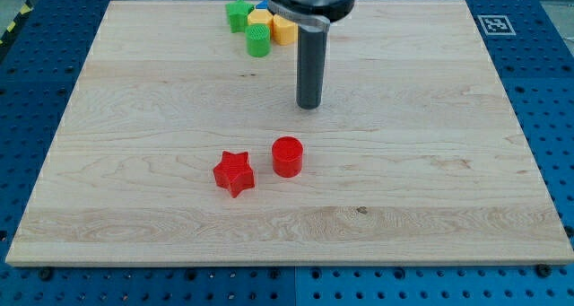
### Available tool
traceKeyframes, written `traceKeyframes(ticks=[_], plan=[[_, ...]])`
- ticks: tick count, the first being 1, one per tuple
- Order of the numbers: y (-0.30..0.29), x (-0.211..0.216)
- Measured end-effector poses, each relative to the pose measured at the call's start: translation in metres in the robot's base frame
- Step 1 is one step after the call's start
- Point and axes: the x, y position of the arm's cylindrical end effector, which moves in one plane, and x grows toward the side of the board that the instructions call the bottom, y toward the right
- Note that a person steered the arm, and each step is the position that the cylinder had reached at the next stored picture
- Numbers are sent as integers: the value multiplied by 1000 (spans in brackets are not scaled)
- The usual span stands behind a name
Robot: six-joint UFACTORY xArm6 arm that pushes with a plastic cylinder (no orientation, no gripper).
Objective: Push the red circle into the red star
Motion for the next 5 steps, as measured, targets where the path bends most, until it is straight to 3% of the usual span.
traceKeyframes(ticks=[1, 4, 5], plan=[[0, 3], [-3, 94], [-30, 104]])
